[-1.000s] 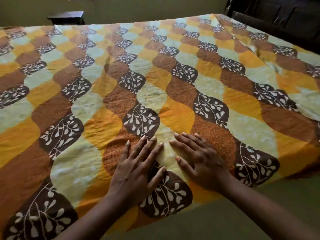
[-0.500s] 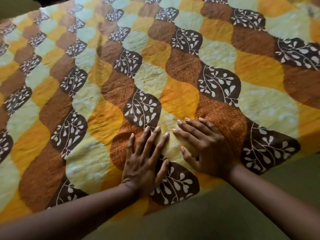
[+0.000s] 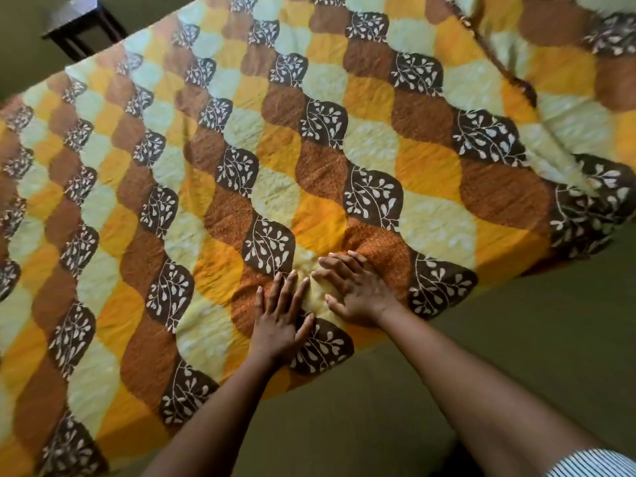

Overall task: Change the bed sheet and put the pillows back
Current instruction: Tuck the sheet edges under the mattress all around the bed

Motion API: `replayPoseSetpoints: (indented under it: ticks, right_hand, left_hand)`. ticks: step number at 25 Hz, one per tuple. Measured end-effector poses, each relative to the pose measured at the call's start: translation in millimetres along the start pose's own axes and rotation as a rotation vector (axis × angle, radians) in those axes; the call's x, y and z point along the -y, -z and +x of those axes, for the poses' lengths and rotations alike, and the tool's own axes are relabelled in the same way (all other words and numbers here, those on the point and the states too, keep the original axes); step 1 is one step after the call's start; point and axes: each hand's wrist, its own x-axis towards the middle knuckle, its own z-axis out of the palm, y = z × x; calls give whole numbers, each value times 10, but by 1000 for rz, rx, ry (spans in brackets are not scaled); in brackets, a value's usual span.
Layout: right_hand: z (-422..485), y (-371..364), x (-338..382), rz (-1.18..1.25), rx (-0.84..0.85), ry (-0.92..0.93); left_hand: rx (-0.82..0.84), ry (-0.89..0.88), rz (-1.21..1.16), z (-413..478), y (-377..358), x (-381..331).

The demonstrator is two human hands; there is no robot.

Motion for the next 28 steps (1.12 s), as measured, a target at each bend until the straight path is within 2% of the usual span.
replayPoseSetpoints:
  ticks: [3, 5, 9, 13, 17, 21, 24, 28]
  right_hand:
    - [44, 305, 24, 105, 285, -44]
    - [-56, 557, 42, 233, 327, -85]
    - [-990, 1217, -161, 521, 198, -308]
    - [-1897, 1866, -666, 677, -51, -633]
    - [-2337, 2384, -1351, 658, -228, -817]
    - [-2324, 2622, -2204, 623, -327, -864]
    - [-2321, 2692, -2873, 628, -360, -928]
    - [-2561, 2712, -3641, 596, -368, -1072]
  left_hand:
    - [183, 114, -90, -58, 407, -186]
    - [161, 226, -367, -169, 694, -463]
    - [145, 311, -804, -566, 1171, -1305]
    - [177, 233, -942, -635, 1458, -2079]
    - [163, 30, -975, -208, 1790, -2823]
    - [40, -120, -946, 575, 2092, -3446]
    - [-29, -214, -786, 1286, 2198, -3926]
    - [6, -355, -610, 1931, 2233, -4646]
